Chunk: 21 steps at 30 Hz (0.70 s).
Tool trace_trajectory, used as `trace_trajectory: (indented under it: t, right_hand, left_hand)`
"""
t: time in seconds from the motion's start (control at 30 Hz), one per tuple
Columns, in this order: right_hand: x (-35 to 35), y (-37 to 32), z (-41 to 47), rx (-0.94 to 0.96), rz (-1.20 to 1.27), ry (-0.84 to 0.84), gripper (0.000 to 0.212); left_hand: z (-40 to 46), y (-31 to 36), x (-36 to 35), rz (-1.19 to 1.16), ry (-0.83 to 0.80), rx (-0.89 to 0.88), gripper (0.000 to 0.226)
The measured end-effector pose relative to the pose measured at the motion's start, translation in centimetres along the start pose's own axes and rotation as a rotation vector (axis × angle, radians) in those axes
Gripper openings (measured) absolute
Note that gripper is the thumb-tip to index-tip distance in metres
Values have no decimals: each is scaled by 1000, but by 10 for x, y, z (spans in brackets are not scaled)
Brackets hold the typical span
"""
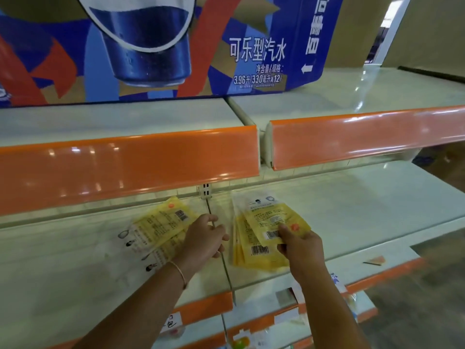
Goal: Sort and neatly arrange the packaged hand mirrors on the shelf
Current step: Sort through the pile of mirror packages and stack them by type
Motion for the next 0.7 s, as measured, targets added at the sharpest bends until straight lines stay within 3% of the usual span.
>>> trace_trajectory:
  t: [0.17,0.4,0.53,0.7]
  right_hand:
    - [1,0,8,29,-245,30,27]
    - [2,0,2,180,-875,106,37]
    - [-2,-9,-16,283,-933,274,48]
    - [-44,-21,-39,466,-847,259,40]
  left_hand:
    - [-2,-6,6,114,0,-38,33]
    - [-3,-19,34,311,29,-102,36]
    - [-4,-25,61,341,73,-131,35]
    - [2,-30,105,361,162,-146,31]
Point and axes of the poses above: each hand's wrist, its own z-axis towards the middle knuckle, its own x-axis out of the back of the hand, y = z × x, the point moved 3 cm from there along z, towards the middle knuckle, and after that the axes turned 3 degrees about -y, right-handed, at the moved point
